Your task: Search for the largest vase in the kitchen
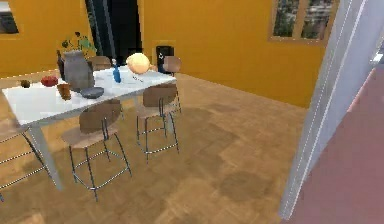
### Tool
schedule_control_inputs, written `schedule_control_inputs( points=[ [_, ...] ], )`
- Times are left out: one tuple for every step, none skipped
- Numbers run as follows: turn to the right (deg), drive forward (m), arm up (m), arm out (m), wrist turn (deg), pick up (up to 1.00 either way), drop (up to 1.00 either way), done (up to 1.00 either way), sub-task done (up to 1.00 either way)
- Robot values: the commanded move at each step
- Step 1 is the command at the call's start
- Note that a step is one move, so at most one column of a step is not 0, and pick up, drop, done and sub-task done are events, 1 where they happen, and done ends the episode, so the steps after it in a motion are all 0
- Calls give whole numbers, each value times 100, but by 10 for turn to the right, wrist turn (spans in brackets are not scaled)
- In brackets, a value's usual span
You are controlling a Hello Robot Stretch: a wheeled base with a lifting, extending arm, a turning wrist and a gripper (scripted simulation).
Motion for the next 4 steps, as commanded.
schedule_control_inputs(
  points=[
    [-420,0,0,0,0,0,0,0,0],
    [0,50,0,0,0,0,0,0,0],
    [-360,0,0,0,0,0,0,0,0],
    [0,100,0,0,0,0,0,0,0]
  ],
)
